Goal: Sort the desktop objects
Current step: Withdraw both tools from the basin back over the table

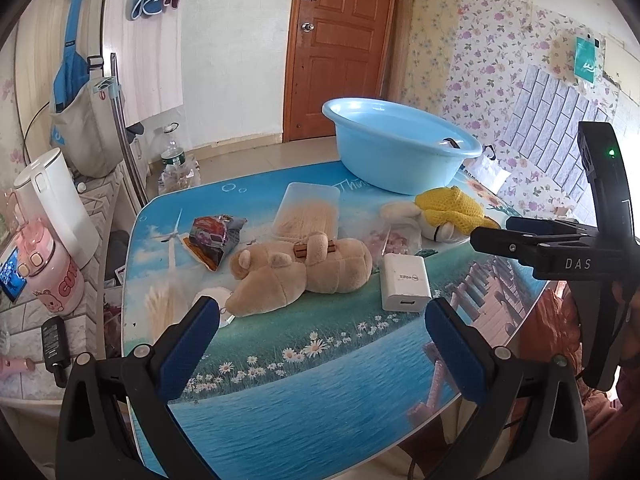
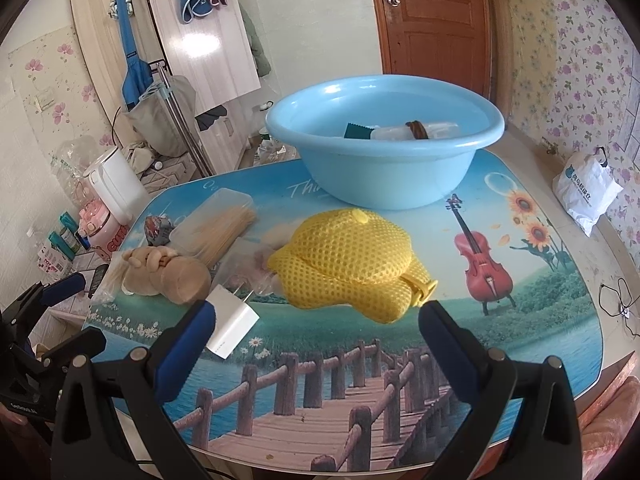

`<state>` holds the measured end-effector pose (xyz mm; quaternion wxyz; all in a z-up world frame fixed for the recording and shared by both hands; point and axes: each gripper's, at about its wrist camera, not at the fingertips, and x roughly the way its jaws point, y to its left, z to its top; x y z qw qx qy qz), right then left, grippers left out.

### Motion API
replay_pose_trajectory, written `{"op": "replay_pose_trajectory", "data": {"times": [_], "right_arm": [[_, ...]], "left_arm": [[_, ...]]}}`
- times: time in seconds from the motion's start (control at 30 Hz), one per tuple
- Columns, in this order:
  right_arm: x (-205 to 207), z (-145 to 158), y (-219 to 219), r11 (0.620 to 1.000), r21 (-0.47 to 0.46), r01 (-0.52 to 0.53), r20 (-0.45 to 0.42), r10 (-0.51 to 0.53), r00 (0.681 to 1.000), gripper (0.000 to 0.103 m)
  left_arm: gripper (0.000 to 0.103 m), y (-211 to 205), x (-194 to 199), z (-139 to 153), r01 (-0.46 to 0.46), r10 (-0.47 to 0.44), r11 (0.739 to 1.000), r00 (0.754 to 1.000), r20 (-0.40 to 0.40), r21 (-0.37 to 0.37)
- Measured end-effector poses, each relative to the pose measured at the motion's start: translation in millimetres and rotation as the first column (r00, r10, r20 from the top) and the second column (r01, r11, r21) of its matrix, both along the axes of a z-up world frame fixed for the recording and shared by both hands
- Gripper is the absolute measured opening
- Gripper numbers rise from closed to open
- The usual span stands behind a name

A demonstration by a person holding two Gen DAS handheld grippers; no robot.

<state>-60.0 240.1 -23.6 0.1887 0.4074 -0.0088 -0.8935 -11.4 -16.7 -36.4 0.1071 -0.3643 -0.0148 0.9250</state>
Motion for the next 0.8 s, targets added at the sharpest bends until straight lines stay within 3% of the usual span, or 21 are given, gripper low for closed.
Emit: {"op": "replay_pose_trajectory", "data": {"times": [0.8], "right_arm": [[-0.6,-6.3,-2.0,1.0,0.019,-0.005,0.017,0.005,1.0,0.103]], "left_arm": [[0.103,-3.8,-3.1,-6.3,-0.006,0.006,1.0,1.0,0.013,0.007]]}}
